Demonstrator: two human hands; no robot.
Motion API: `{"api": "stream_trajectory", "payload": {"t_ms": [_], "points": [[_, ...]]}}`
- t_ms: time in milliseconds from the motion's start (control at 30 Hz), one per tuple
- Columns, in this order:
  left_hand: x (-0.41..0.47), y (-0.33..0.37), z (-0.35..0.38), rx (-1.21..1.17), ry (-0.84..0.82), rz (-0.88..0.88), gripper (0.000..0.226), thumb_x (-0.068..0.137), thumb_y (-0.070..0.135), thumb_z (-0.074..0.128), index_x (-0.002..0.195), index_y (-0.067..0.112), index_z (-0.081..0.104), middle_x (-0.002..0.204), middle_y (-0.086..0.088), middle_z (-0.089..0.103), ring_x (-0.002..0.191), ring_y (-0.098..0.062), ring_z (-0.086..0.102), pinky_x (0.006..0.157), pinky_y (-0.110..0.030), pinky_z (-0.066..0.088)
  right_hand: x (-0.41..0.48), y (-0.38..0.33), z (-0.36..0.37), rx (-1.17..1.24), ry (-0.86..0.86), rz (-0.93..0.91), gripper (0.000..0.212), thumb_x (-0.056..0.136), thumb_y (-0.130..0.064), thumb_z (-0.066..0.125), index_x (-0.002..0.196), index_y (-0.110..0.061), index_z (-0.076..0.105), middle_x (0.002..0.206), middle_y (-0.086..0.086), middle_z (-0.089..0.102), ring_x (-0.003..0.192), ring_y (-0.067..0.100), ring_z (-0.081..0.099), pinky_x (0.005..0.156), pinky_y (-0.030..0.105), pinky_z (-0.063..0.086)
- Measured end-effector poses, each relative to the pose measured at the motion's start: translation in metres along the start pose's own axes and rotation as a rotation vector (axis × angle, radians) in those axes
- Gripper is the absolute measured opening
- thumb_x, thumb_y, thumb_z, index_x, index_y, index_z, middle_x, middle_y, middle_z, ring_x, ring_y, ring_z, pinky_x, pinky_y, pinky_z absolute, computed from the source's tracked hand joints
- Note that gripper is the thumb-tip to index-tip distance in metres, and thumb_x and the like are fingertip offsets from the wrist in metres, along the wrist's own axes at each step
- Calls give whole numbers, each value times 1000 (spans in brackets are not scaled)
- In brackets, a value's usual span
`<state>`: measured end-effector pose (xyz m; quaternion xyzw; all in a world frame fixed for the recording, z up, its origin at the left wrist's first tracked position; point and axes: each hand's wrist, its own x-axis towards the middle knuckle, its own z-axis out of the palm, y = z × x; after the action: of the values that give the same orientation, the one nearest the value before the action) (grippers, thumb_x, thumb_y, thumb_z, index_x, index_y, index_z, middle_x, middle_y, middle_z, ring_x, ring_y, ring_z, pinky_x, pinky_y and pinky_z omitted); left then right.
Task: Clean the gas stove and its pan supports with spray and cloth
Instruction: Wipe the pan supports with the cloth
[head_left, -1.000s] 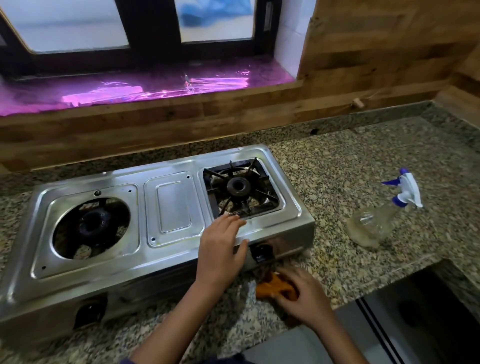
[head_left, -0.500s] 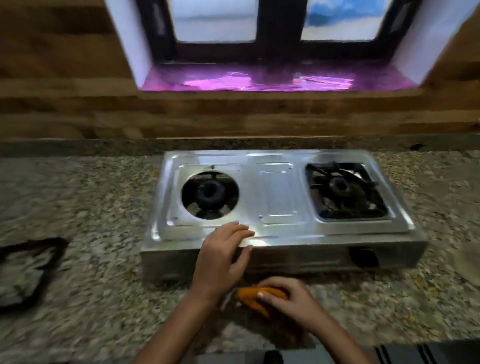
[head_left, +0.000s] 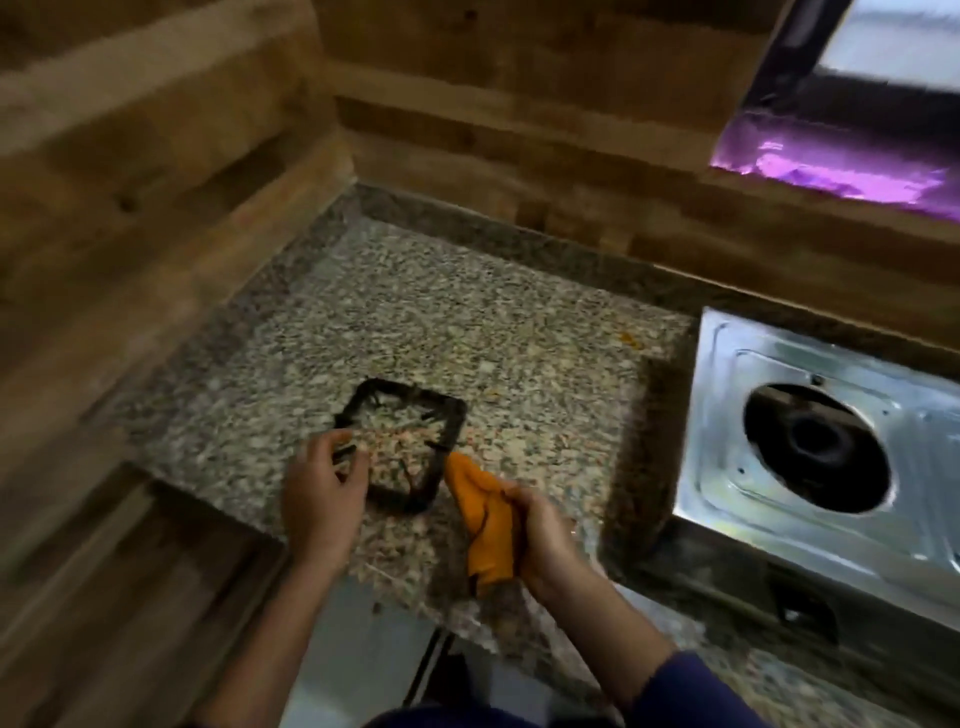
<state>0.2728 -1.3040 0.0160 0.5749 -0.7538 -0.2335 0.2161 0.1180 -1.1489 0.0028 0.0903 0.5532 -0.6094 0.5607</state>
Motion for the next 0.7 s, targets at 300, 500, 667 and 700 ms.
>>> {"api": "stream_trajectory", "payload": {"t_ms": [300,500,667,700], "points": [[106,-43,16,-14,-427,-313,45,98,55,37,100,18,62,85,-3,60,75,-21,55,68,-33,42,53,4,40,-1067,49,-825,30,85,-28,63,111,-19,74,104,-2,63,98,17,60,85,20,45],[111,-37,31,53,-500,-233,64,96,63,31,72,13,62,66,-8,60,64,-25,59,61,-31,39,39,38,19,-1415,-93,-915,36,86,-13,59,118,-23,70,115,4,57,100,18,57,83,24,48],[73,-34,46,-150,-445,-236,52,101,53,33,78,16,63,63,-6,64,54,-20,62,57,-30,52,6,12,-4,-1179,94,-635,26,90,-11,63,109,-23,75,100,-4,63,89,5,60,79,10,42],[66,-30,48,-185,-441,-243,53,101,53,32,75,16,61,60,-4,61,52,-21,60,59,-29,51,0,4,-8,-1040,170,-597,25,90,-7,64,105,-24,75,95,-5,66,86,5,62,77,12,45]]}}
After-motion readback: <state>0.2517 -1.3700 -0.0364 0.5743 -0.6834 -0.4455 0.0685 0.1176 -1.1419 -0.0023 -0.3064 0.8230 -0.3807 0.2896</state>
